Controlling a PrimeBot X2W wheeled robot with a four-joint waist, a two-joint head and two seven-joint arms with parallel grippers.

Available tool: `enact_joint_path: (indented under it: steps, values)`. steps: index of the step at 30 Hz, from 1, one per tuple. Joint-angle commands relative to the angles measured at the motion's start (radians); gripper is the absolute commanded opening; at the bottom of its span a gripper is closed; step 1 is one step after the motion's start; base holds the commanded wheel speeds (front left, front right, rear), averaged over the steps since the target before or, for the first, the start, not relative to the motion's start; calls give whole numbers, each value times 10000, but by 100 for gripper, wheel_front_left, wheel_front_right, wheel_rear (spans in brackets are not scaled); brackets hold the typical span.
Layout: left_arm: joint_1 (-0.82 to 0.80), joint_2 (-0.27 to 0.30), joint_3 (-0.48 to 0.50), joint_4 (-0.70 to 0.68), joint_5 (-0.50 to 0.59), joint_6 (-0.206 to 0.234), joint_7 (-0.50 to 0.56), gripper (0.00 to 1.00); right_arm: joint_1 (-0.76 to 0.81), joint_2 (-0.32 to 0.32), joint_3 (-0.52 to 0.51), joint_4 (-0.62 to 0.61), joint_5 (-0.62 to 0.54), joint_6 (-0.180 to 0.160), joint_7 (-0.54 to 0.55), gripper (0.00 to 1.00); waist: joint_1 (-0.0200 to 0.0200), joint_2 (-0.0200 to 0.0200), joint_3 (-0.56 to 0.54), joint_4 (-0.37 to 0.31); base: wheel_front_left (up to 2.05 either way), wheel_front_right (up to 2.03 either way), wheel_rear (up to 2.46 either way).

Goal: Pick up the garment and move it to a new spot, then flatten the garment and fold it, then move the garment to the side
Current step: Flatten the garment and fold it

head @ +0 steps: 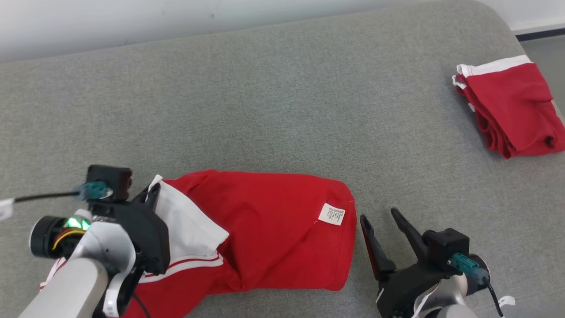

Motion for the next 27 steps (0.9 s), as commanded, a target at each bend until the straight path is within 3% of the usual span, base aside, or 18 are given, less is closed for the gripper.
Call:
enact_joint_path:
  steps: [1,7,13,27]
  values:
    - [316,-14,189,-202,-175,90,-252,0,190,1,-14,-106,134,-22,512,100,0,-1,-87,87,0,0,0]
    - [1288,55,1063,-979,-819,504,-1078,0,525,57,-338,-1262,123,-22,2840,100,0,-1,-199,280,0,0,0]
    - [1905,-66,1554,-1364,-1362,619,-1485,0,535,109,-621,-1979,-89,-22,4195,100,0,-1,-274,370,0,0,0]
    - [2234,-517,1030,-1401,-1315,355,-1920,0,-1322,118,-44,-1003,-110,-22,4778,100,0,-1,216,665,0,0,0]
